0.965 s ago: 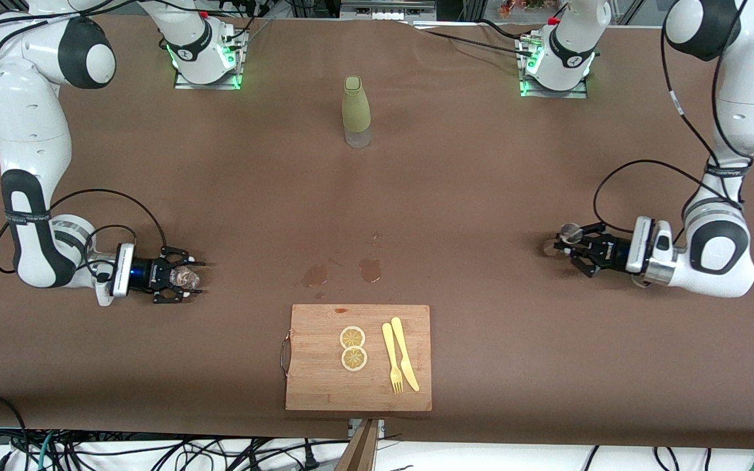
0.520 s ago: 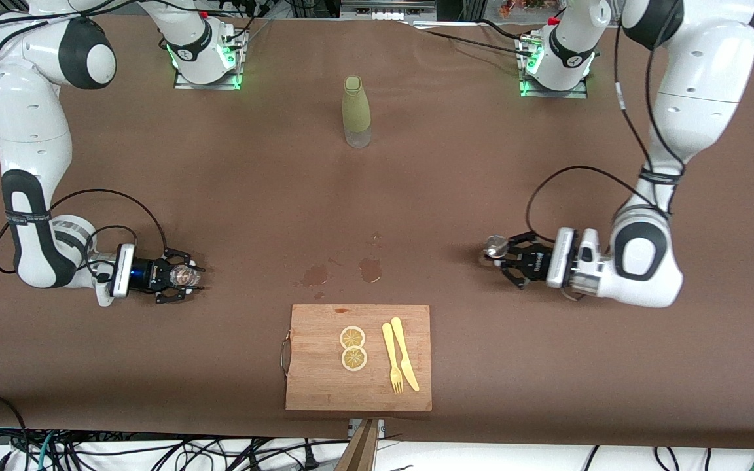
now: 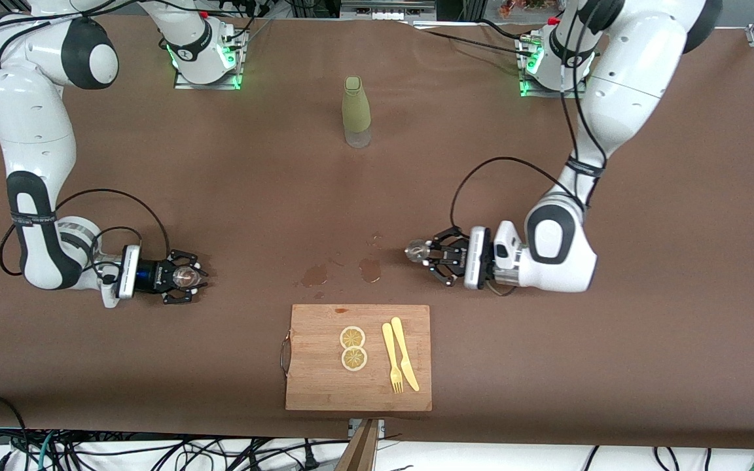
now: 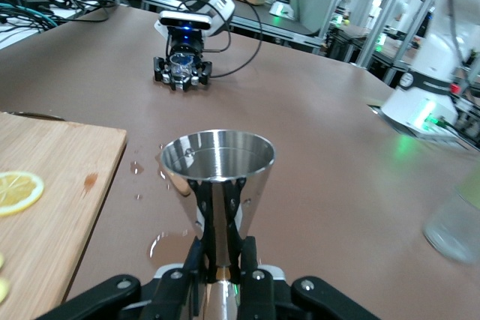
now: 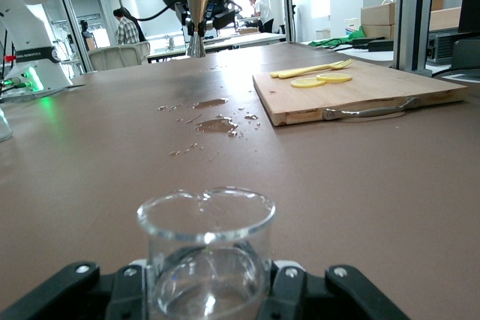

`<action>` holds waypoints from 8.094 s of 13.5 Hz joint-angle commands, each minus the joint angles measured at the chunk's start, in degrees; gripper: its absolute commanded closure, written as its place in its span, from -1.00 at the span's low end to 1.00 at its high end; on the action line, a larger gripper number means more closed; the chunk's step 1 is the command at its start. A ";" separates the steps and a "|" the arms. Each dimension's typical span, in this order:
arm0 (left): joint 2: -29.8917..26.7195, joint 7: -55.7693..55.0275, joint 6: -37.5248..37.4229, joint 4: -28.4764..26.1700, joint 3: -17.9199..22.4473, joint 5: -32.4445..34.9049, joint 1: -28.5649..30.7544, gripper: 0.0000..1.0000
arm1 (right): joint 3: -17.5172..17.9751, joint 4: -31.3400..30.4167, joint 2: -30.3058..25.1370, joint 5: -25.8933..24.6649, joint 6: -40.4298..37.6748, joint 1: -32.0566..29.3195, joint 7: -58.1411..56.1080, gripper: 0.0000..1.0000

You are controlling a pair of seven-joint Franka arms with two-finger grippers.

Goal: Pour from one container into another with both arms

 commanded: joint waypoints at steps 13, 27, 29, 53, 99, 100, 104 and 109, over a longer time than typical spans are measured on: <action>10.58 -22.41 29.73 17.31 12.68 -11.80 -32.34 1.00 | 5.27 11.18 -0.36 -2.81 5.71 4.42 15.05 0.58; 19.56 -39.31 36.06 28.93 22.09 -11.62 -42.01 1.00 | 13.53 13.21 -0.97 -21.78 6.59 6.19 31.57 0.58; 20.09 -40.71 36.06 29.81 22.97 -11.62 -42.45 1.00 | 14.67 13.38 -1.68 -23.98 6.42 6.19 34.30 0.58; 21.23 -42.83 36.15 31.13 24.38 -11.53 -42.98 1.00 | 23.99 15.58 -6.42 -43.41 2.02 6.19 50.92 0.58; 21.14 -42.12 38.00 31.04 24.82 -11.53 -42.46 1.00 | 36.56 16.46 -6.42 -70.31 -2.37 6.98 64.98 0.58; 21.14 -42.04 38.00 31.04 24.82 -11.53 -42.46 1.00 | 36.56 16.46 -6.42 -70.31 -2.37 6.98 64.98 0.58; 20.88 -41.77 38.00 31.04 24.82 -11.53 -42.37 1.00 | 37.18 16.46 -6.42 -69.96 -2.29 6.89 63.50 0.56; 19.74 -38.88 38.00 31.04 24.73 -11.71 -42.10 1.00 | 36.83 16.46 -6.51 -65.66 -2.29 4.61 57.17 0.56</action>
